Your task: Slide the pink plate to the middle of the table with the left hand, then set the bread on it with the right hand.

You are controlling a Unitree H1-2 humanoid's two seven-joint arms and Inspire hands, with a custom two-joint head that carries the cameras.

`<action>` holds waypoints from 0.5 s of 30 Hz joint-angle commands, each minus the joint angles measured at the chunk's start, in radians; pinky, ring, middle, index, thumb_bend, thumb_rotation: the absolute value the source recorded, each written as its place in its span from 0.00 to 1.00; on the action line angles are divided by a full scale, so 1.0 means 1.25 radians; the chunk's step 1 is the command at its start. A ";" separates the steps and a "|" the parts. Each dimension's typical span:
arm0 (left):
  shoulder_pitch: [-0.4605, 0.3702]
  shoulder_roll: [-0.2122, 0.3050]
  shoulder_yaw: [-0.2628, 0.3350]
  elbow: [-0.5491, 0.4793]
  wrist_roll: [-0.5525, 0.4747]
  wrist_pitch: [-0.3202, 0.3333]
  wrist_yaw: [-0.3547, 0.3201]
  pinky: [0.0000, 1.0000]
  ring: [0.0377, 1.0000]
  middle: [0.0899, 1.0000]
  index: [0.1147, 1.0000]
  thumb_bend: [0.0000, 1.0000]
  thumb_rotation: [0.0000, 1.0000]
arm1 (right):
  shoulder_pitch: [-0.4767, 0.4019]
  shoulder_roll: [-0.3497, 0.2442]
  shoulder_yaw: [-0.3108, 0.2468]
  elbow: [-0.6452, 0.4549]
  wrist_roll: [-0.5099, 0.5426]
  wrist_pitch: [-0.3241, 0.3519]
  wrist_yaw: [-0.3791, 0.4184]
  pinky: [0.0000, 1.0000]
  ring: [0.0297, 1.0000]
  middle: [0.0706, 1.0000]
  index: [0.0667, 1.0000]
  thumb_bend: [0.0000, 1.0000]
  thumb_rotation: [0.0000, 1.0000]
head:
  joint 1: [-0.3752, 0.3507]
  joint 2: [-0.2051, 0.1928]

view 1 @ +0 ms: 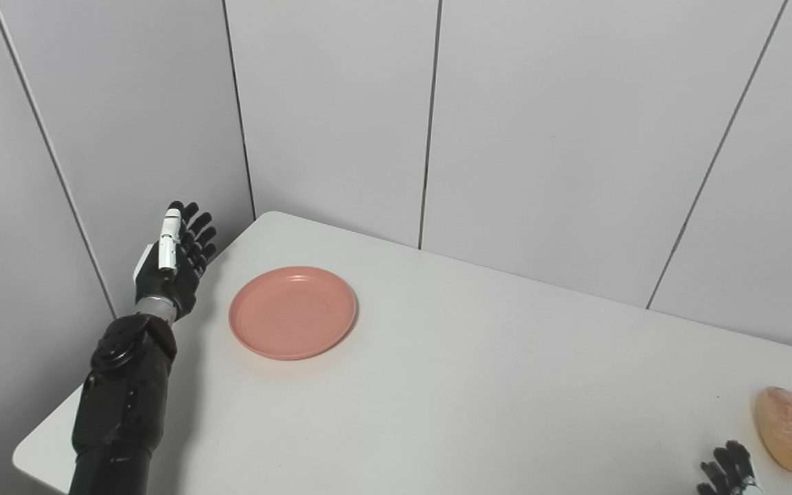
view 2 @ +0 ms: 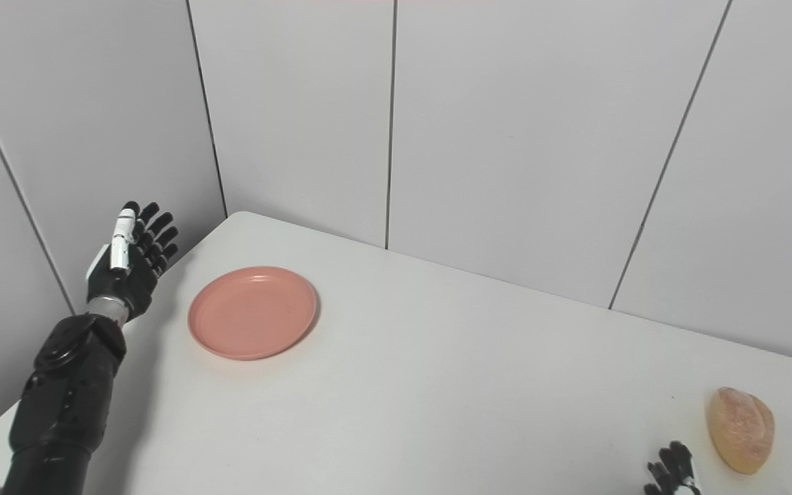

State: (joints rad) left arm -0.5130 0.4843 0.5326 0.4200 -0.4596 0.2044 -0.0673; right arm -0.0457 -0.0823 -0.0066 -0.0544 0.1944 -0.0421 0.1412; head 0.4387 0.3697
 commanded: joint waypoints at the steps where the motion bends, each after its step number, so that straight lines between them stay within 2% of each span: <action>1: -0.015 0.012 0.005 -0.003 -0.009 -0.040 -0.011 1.00 0.96 0.94 0.93 0.34 1.00 | -0.011 -0.007 -0.007 -0.023 0.003 -0.008 0.005 1.00 1.00 1.00 1.00 0.21 1.00 | -0.001 0.001; 6: -0.011 -0.004 0.012 0.012 -0.030 -0.057 -0.020 1.00 0.96 0.95 0.95 0.34 1.00 | -0.010 -0.008 -0.010 -0.026 0.013 0.002 0.007 1.00 1.00 1.00 1.00 0.22 1.00 | 0.001 0.001; 15: -0.007 -0.016 0.003 0.047 -0.035 -0.081 -0.031 1.00 0.96 0.95 0.93 0.34 1.00 | -0.016 -0.009 -0.009 -0.012 0.008 -0.011 0.011 1.00 1.00 1.00 1.00 0.23 1.00 | 0.000 -0.004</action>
State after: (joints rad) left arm -0.4990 0.4452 0.5384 0.4960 -0.5026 0.1418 -0.0900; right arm -0.0465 -0.0829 -0.0099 -0.0496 0.1961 -0.0421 0.1435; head 0.4403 0.3636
